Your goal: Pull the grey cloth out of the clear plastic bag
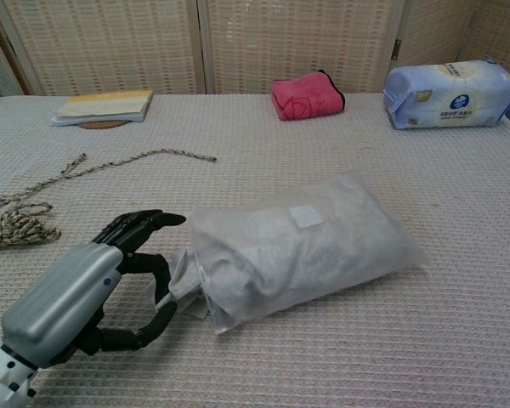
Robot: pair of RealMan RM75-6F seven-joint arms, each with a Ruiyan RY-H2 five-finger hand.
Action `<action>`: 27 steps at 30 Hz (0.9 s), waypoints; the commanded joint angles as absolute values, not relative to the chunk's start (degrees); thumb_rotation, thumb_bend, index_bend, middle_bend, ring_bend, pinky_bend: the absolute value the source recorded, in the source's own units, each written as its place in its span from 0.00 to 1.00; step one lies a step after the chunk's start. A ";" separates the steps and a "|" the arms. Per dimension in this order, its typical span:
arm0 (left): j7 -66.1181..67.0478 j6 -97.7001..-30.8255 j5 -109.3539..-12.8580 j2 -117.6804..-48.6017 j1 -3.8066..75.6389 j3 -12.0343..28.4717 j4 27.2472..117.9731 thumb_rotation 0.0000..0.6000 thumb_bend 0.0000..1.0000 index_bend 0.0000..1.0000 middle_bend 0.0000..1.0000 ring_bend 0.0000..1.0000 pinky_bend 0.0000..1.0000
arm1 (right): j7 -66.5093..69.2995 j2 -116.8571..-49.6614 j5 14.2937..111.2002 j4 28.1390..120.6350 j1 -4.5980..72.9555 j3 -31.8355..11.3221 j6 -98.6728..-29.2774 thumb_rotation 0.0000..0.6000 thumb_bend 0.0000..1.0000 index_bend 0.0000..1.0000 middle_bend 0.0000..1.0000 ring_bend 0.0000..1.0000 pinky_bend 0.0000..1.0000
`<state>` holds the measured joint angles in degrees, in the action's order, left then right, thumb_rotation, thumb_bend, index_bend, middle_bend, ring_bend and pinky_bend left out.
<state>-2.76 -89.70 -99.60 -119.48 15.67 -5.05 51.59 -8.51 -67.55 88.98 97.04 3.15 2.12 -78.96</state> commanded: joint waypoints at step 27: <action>-3.53 -88.56 -99.64 -118.85 16.77 -4.43 51.20 1.00 0.59 0.80 0.15 0.00 0.00 | 2.10 -102.26 86.43 68.17 9.50 -4.95 -79.00 1.00 0.29 0.44 0.00 0.00 0.00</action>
